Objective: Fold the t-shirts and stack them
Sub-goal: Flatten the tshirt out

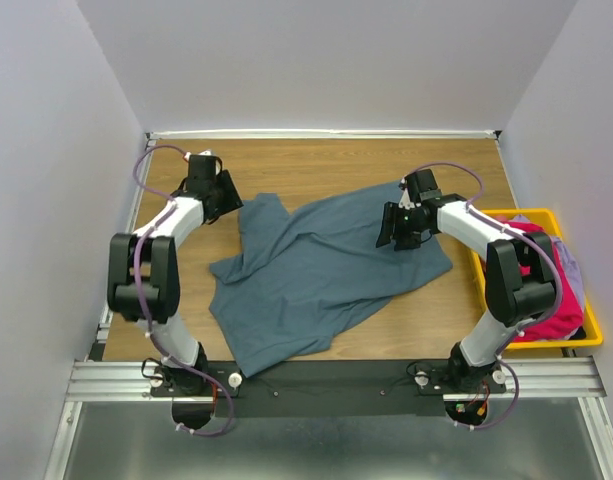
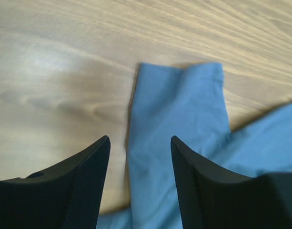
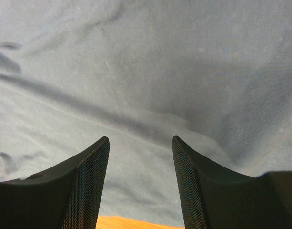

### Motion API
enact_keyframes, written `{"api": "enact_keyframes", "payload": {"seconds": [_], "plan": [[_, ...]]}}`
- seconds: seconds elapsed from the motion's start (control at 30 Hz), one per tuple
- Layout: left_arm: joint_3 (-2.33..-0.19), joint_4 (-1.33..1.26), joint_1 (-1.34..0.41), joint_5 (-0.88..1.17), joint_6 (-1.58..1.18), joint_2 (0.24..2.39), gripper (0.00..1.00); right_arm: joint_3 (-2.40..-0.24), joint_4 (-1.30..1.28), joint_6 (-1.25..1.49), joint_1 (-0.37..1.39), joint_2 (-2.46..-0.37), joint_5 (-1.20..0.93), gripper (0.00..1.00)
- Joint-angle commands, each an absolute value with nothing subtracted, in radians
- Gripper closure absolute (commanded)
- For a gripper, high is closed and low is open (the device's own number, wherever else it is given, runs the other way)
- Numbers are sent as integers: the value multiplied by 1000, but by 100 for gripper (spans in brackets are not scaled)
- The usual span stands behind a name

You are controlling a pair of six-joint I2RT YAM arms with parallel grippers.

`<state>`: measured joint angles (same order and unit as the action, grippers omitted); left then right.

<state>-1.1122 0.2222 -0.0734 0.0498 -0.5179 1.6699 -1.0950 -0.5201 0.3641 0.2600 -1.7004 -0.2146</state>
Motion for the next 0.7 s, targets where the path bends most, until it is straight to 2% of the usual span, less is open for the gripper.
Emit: {"api": "enact_keyframes", "payload": {"seconds": [0.0,0.3,0.5,0.53,0.63,0.67], "plan": [[-1219,181,-74,36,-474,1778,40,-1109,-525,348,262,-1704,-235,37],[-1302,178,-75,-5,-433,1971,52,-1100,-523,348,264,-1697,-229,37],[-1327,175,-104,-5,-423,2011,53,-1104,-523,347,262,-1712,-226,37],[-1327,175,-109,-5,-423,2014,60,-1108,-523,348,262,-1715,-227,37],[-1336,176,-124,-8,-422,2037,63,-1117,-523,348,262,-1726,-229,37],[-1344,182,-133,-21,-413,2042,70,-1121,-523,347,262,-1729,-229,37]]}}
